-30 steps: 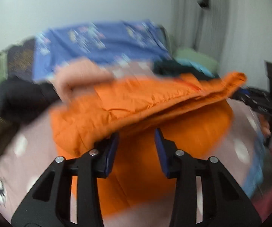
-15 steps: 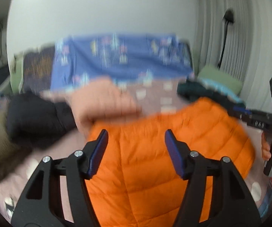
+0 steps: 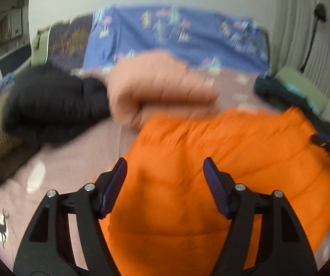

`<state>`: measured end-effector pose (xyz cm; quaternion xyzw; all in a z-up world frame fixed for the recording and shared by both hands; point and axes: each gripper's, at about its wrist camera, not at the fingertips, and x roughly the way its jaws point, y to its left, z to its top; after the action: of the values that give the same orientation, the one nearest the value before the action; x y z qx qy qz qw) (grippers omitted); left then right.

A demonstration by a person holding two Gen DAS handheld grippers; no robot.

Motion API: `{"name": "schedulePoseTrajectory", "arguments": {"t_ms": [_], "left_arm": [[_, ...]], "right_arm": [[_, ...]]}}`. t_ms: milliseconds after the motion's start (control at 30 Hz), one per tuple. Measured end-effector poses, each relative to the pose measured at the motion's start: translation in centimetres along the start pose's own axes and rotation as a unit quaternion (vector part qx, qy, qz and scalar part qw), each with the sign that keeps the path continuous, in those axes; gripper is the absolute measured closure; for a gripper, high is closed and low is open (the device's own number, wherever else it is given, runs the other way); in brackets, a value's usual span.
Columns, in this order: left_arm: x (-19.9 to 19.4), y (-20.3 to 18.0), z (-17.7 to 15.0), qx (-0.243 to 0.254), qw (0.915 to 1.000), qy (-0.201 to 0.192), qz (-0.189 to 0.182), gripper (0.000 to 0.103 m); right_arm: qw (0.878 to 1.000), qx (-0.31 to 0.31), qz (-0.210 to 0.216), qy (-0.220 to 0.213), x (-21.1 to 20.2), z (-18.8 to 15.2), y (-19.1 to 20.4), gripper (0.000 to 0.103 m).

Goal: Fold large clothes

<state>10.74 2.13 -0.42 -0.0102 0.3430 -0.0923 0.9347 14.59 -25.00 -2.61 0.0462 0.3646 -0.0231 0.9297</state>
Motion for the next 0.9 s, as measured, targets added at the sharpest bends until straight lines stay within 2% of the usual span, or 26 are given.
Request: {"name": "schedulePoseTrajectory", "arguments": {"t_ms": [67,133,167,233,267,300,333,400,900], "left_arm": [[-0.6,-1.6,1.6,0.005,0.9998,-0.016,-0.007,0.034],[0.5,-3.2,2.5,0.017,0.9998,-0.011,-0.002,0.034],[1.8,-3.9,2.7,0.02,0.9998,0.002,0.002,0.033],[5.5,-4.4,2.3,0.026,0.9983,0.047,0.025,0.03],[8.0,-4.3,1.5,0.025,0.9952,0.081,0.048,0.029],[9.7,-3.8,0.6,0.005,0.9944,0.099,0.038,0.027],[9.8,-2.9,0.5,-0.016,0.9954,0.093,0.018,0.027],[10.2,-2.2,0.3,-0.027,0.9952,0.094,0.005,0.027],[10.8,-2.3,-1.4,-0.017,0.9957,0.09,0.015,0.026]], "right_arm": [[1.0,0.003,0.01,0.007,0.9,1.0,1.2,0.046],[1.0,0.006,0.01,0.014,2.4,1.5,2.1,0.046],[1.0,0.007,0.009,0.024,3.8,1.5,2.4,0.046],[0.998,0.008,-0.012,0.061,7.3,0.2,2.3,0.036],[0.997,0.013,-0.007,0.073,8.7,-0.6,2.1,0.036],[0.997,0.033,0.016,0.072,9.5,-1.1,1.6,0.036],[0.997,0.035,0.019,0.071,9.5,-1.2,1.5,0.036],[0.998,0.022,0.017,0.064,9.6,-1.5,1.7,0.036],[0.998,0.022,0.043,0.038,9.7,-2.5,1.3,0.033]]}}
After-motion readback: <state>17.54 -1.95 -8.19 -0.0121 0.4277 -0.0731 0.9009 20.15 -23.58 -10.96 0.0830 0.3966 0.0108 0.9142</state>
